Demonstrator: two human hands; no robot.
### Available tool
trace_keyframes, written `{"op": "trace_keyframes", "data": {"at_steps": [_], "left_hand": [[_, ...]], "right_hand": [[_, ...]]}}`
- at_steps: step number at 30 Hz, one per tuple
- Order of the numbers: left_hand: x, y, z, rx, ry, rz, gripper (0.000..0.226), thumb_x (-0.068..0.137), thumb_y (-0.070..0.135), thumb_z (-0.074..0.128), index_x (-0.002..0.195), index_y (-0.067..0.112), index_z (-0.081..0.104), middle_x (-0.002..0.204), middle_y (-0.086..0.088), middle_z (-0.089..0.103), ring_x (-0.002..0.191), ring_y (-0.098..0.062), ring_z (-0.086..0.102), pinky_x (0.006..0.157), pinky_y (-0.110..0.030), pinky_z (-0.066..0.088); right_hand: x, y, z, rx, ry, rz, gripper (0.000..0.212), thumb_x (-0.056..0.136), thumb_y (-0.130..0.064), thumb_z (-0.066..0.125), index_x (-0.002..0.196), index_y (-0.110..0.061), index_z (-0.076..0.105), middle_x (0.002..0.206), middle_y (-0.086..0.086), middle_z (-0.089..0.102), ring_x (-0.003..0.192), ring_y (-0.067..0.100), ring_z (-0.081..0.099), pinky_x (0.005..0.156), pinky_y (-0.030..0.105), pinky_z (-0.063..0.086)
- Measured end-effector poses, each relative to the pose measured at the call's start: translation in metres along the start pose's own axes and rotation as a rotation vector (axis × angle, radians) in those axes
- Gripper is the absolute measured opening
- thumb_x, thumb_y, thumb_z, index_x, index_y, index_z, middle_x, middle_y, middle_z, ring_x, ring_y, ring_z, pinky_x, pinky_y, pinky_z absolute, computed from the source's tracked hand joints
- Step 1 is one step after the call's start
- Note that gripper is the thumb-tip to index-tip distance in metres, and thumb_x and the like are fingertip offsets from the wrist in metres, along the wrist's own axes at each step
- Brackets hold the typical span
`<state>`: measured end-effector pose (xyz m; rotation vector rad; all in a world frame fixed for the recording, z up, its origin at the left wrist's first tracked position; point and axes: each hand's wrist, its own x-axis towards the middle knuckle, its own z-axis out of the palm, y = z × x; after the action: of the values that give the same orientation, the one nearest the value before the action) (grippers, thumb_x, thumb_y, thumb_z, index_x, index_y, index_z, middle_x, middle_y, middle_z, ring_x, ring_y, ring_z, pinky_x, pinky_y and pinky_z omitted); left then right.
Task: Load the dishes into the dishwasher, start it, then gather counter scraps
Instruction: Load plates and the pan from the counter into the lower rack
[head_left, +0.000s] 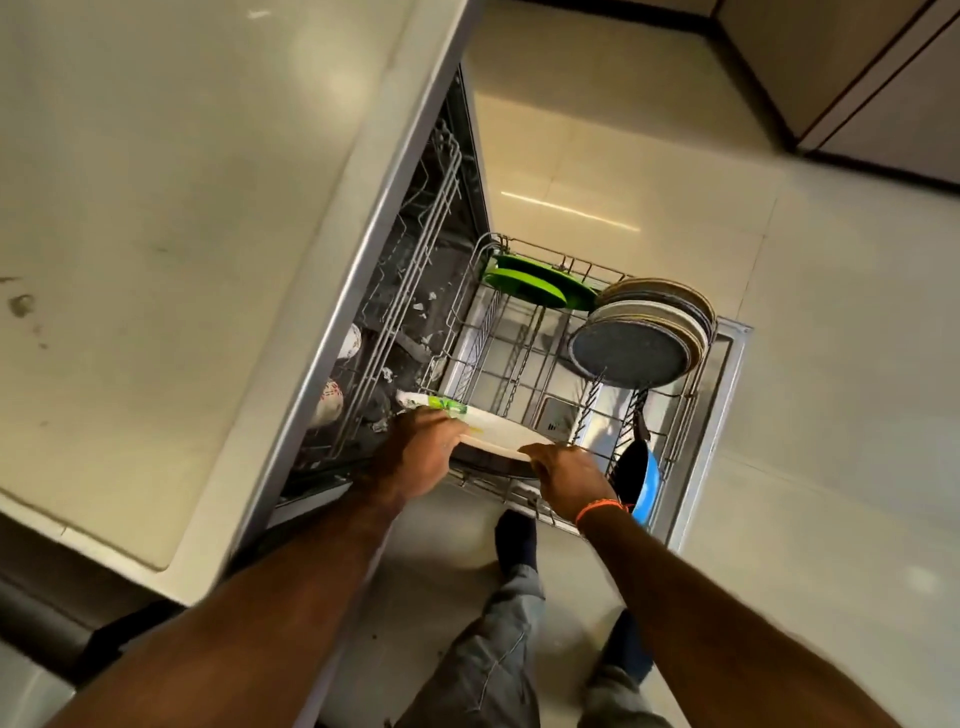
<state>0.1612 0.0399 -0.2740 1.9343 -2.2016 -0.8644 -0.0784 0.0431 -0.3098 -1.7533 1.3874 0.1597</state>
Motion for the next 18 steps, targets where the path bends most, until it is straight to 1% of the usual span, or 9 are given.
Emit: {"op": "trace_keyframes", "data": {"at_steps": [4,7,9,13,16,18], "left_hand": [[0.003,-0.006,0.008,-0.001,0.048,-0.003,0.021,0.081,-0.005,0.069,0.093,0.01,0.078,0.089,-0.008,0.074,0.087,-0.03,0.066,0.082,-0.033,0.052],[0.008,-0.012,0.01,-0.001,0.05,-0.023,0.022,0.083,-0.003,0.068,0.096,0.01,0.078,0.092,-0.008,0.074,0.091,-0.031,0.064,0.082,-0.037,0.057],[0.009,-0.015,0.012,0.004,0.058,-0.029,0.022,0.084,-0.003,0.066,0.097,0.009,0.078,0.093,-0.008,0.073,0.092,-0.03,0.063,0.083,-0.036,0.056],[0.011,-0.014,0.012,-0.007,0.06,-0.068,0.024,0.084,0.002,0.058,0.095,0.009,0.079,0.093,-0.009,0.074,0.091,-0.03,0.065,0.083,-0.037,0.056],[0.017,-0.013,0.013,-0.001,0.038,-0.074,0.023,0.083,-0.005,0.064,0.097,0.005,0.079,0.093,-0.011,0.076,0.09,-0.032,0.069,0.086,-0.039,0.058],[0.02,-0.012,0.015,0.017,0.016,-0.06,0.025,0.083,-0.007,0.066,0.101,0.004,0.079,0.097,-0.013,0.077,0.094,-0.033,0.07,0.09,-0.041,0.058]], "right_hand": [[0.01,0.002,0.006,0.002,-0.011,0.001,0.042,0.097,-0.012,0.058,0.135,-0.029,0.06,0.125,0.005,0.068,0.113,0.026,0.063,0.098,0.034,0.051],[0.018,0.001,0.007,-0.006,-0.007,0.006,0.041,0.098,-0.015,0.057,0.136,-0.03,0.06,0.127,0.006,0.067,0.115,0.027,0.063,0.098,0.036,0.051],[0.021,0.0,0.009,-0.015,0.006,0.005,0.04,0.098,-0.018,0.056,0.136,-0.031,0.06,0.127,0.005,0.067,0.114,0.027,0.063,0.098,0.036,0.052],[0.026,-0.004,0.011,-0.022,0.016,0.026,0.037,0.1,-0.018,0.055,0.135,-0.027,0.061,0.128,0.006,0.067,0.115,0.026,0.062,0.099,0.035,0.051],[0.033,-0.001,0.016,-0.004,0.022,0.06,0.035,0.099,-0.021,0.057,0.133,-0.03,0.062,0.124,0.005,0.069,0.113,0.024,0.063,0.099,0.036,0.053],[0.035,0.002,0.018,-0.002,0.021,0.104,0.035,0.098,-0.021,0.06,0.132,-0.029,0.062,0.123,0.006,0.069,0.113,0.025,0.063,0.1,0.039,0.053]]}}
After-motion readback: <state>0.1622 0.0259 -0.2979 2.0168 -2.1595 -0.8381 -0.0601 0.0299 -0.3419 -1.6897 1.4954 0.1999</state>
